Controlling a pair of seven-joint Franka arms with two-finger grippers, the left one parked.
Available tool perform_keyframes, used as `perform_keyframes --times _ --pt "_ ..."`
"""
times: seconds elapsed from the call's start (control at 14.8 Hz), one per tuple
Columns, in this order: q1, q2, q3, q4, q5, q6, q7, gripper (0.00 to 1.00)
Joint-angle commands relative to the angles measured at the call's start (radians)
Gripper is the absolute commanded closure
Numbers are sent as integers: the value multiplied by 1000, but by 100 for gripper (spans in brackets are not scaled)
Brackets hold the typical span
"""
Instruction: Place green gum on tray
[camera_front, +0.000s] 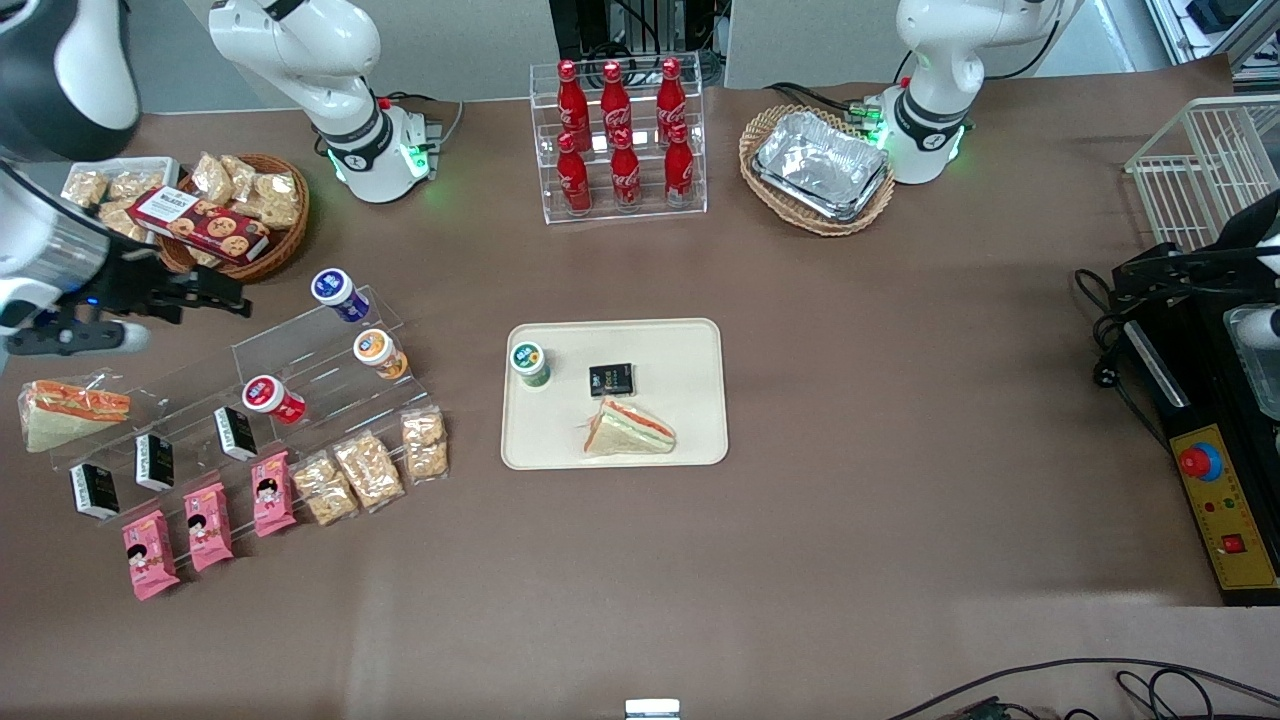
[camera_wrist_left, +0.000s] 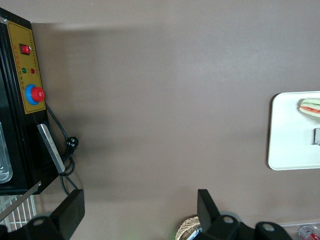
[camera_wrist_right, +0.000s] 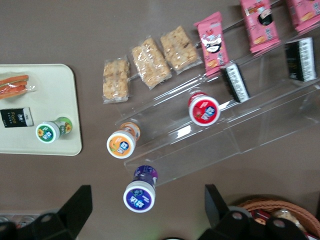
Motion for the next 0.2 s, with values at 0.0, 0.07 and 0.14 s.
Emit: perform_keyframes --times 0.0,0.07,0.14 --pt "-14 84 12 173 -63 -97 -12 0" --pt "-14 101 12 200 -68 -104 -12 0" --pt "-14 112 12 210 -68 -111 -10 0"
